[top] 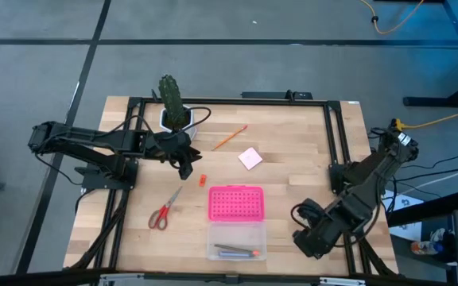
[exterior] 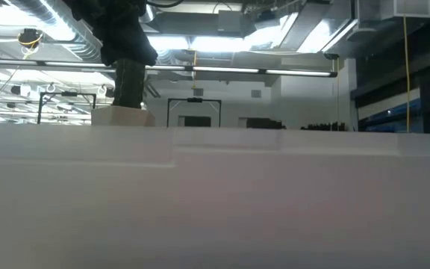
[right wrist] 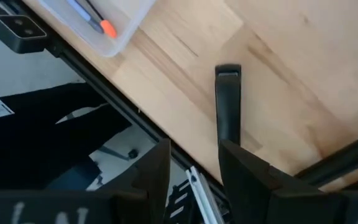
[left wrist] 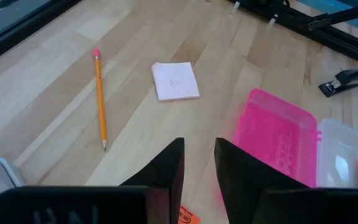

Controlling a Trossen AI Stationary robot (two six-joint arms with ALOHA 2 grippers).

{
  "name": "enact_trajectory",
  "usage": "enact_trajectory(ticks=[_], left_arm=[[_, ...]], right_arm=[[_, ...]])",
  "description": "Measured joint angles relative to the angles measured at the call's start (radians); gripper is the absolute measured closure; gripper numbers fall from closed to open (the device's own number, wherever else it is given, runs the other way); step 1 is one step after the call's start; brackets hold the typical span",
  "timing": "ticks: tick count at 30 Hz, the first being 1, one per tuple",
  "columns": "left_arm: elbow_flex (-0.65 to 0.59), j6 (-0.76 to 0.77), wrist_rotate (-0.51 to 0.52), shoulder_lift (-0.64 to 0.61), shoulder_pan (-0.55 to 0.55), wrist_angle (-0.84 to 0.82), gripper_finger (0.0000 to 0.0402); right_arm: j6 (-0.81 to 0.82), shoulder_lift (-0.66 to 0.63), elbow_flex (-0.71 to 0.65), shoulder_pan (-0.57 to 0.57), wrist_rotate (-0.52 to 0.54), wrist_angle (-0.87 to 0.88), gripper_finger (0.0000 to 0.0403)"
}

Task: Pack school essentials
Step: Put the black stapler into the pencil case

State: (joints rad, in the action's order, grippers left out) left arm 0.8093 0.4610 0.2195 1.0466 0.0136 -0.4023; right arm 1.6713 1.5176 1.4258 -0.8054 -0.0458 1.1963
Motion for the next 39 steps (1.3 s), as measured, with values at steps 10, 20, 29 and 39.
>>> enact_trajectory(ticks=[10, 20, 29, 39], left_arm=[[0.000, 0.000, 0.000, 0.000, 0.000, 0.000, 0.0318], [0.000, 0.000, 0.000, 0.000, 0.000, 0.000, 0.0318], [0.000, 0.000, 0.000, 0.000, 0.000, 0.000, 0.0318], [0.000, 0.000, 0.001, 0.000, 0.000, -0.001, 0.0318]], right_arm=[[0.212, 0.003, -0.001, -0.050, -0.011, -0.009, 0.0266], [0.342, 0.003, -0.002, -0.050, -0.037, 0.039, 0.0238], [0.336, 0.003, -0.002, -0.050, -0.043, 0.038, 0.0164], [0.263, 0.003, -0.002, -0.050, -0.020, 0.032, 0.0141]])
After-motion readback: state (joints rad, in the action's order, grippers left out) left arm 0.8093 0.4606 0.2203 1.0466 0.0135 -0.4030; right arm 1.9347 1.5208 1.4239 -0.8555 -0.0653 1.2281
